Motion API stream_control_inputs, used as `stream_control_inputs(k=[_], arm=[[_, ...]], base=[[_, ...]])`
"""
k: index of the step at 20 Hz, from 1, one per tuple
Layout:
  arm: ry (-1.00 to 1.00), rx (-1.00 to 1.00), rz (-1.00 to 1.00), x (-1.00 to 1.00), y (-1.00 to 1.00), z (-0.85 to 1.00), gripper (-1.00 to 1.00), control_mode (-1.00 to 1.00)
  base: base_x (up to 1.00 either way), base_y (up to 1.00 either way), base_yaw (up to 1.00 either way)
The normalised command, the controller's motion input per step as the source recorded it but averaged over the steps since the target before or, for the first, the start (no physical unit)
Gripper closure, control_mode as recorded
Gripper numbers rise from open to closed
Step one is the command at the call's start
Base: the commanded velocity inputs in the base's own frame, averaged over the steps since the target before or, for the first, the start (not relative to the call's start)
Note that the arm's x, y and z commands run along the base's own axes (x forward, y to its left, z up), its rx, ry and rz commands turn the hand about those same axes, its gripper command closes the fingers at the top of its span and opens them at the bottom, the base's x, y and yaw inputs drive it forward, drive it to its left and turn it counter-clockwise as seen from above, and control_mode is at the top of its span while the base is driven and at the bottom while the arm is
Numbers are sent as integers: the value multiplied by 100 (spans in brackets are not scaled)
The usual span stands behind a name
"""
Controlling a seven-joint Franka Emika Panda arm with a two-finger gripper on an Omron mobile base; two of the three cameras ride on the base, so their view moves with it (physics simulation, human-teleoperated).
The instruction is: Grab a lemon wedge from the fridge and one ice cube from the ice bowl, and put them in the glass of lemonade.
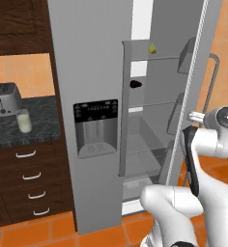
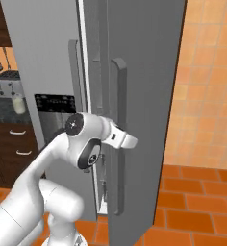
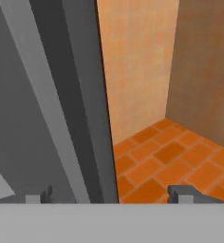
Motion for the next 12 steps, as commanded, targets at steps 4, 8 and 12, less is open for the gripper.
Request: stream_control_inputs(k=[4, 8, 12], arm=[[0, -4, 0, -59, 21, 100, -100, -100], [0, -1, 0, -56, 15, 100, -100, -100], [8, -24, -2, -10, 88, 95, -100, -100]], base=[[0, 0, 0], [0, 0, 0], [0, 0, 0]])
